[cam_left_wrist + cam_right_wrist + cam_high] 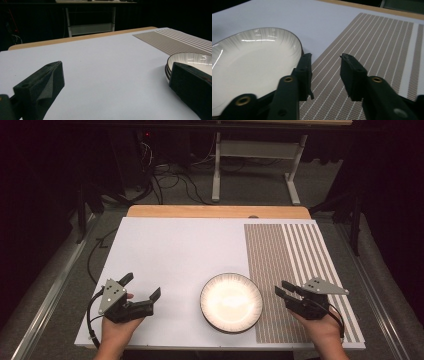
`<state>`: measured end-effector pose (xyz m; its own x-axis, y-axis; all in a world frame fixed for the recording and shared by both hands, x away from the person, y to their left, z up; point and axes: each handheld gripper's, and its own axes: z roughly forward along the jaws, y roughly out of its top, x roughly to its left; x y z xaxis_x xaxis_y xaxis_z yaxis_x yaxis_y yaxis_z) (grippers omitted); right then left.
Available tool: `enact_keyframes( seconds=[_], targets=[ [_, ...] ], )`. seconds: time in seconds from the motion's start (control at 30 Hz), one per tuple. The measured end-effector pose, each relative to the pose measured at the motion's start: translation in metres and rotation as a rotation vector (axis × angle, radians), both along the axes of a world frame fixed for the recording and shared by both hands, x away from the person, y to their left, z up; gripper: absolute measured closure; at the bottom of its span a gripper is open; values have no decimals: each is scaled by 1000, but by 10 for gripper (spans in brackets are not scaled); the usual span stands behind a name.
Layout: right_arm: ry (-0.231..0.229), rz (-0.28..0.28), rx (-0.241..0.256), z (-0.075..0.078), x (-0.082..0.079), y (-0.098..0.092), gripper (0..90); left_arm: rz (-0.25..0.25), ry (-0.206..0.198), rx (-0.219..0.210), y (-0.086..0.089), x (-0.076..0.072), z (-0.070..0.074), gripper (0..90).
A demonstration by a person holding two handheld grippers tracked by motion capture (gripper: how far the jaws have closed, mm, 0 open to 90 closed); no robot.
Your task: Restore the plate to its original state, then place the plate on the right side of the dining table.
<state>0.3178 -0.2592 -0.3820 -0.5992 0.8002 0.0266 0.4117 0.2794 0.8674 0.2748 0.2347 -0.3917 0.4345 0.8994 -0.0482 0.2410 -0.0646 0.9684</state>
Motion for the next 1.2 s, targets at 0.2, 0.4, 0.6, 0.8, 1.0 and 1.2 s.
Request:
enact_keyframes(
  seconds=[0.2,0.4,0.6,0.8,1.0,1.2],
  targets=[
    [-82,-46,44,5,-1,-11,364,0,13,24,-2,1,0,7],
    [-129,-72,79,8,-3,-19,38,-16,15,44,-5,1,1,7],
    [-217,-48,154,9,-9,-24,5,-34,-9,37,-5,-1,2,8],
    [-197,-52,129,8,-4,-21,6,-42,3,39,-5,1,0,2],
    [-188,-51,111,10,-6,-20,6,-46,-8,38,-10,3,2,2],
    [-182,-42,76,14,-9,-15,19,-57,0,49,-15,2,0,2]
  ],
)
